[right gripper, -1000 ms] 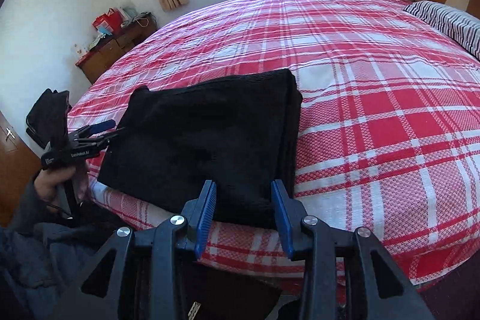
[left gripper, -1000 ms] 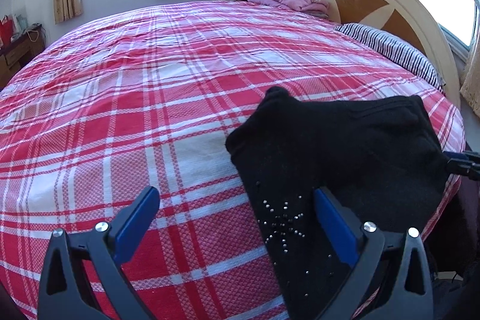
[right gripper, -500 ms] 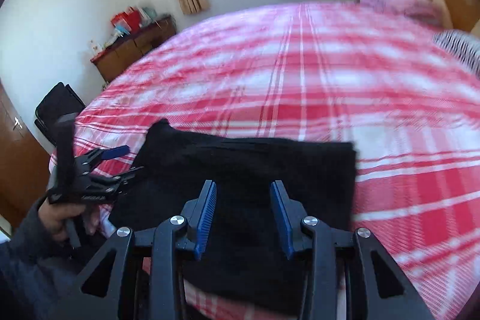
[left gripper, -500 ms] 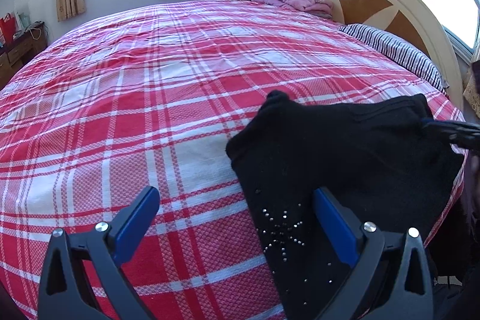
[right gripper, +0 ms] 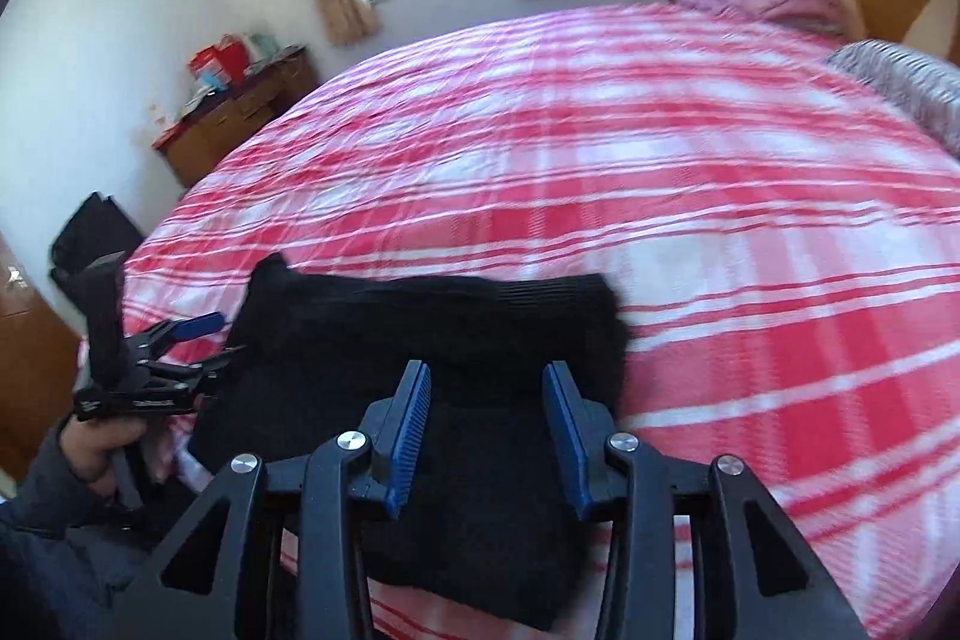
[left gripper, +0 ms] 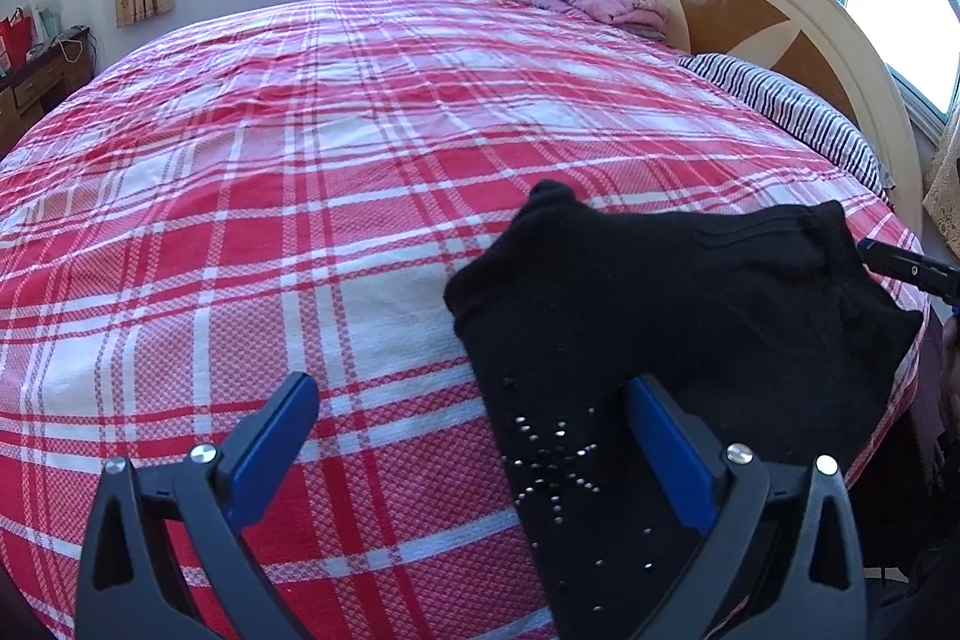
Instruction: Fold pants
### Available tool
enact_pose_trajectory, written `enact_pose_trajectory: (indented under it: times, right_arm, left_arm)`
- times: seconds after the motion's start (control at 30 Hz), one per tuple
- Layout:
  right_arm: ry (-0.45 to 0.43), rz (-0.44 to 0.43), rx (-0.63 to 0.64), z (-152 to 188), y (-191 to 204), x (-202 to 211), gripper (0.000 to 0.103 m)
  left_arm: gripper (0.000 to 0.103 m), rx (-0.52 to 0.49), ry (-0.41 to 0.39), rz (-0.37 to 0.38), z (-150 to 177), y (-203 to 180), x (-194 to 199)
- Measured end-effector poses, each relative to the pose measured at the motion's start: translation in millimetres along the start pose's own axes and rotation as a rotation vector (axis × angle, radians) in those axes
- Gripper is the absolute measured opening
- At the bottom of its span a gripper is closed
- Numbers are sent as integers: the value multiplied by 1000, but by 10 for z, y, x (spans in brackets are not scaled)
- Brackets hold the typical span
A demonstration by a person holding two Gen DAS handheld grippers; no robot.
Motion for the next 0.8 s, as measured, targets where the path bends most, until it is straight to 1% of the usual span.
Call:
enact_pose_trajectory:
  times: [0.07,0.1,0.13,0.17,0.23,0.3,0.4,0.43,0.57,0.63,0.7,0.77,0.8]
  right_arm:
    - [15,59,-18,14,-131,-17,43]
    - [40,95,-25,47,-201,-41,44]
    - [66,117,-30,79,-246,-79,44]
    - [75,114,-34,100,-265,-93,45]
    - [80,91,-44,122,-274,-116,45]
    - [86,70,-41,127,-254,-123,45]
    - [99,14,-50,157,-209,-179,45]
    - [103,0,-64,167,-223,-213,45]
    - [151,-85,-165,167,-338,-272,45]
    - [178,-111,-159,157,-263,-351,45]
    - [179,-116,-145,144,-185,-410,45]
    - [182,-122,-147,130,-178,-426,45]
    - [180,-140,-152,125,-188,-413,45]
  left_arm:
    - [103,-21,-5,11,-15,-81,12]
    - [103,-34,-7,19,-16,-129,14]
    - [103,-47,-3,26,-12,-178,2]
    - [103,-59,7,29,-2,-218,-24]
    - [103,-77,35,49,33,-287,-95]
    - [103,-71,49,63,57,-296,-146]
    - [103,-21,50,108,71,-212,-172]
    - [103,-8,38,124,76,-187,-163]
    - [103,-25,35,118,84,-228,-156]
    - [103,-18,27,112,41,-238,-200]
    - [103,-26,37,116,-12,-249,-259]
    - [103,-11,40,140,-26,-222,-246]
    - [103,-7,35,155,-14,-202,-221]
Point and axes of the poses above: each gripper's, at about its wrist camera, not at the fingertips, and x roughly against the way its jaws point, y to its left, z to its underside, the point moved 4 cm from there along -x, roughly the way its jaws point, and after that the axes turned 15 degrees about z, right-handed, at the moved point
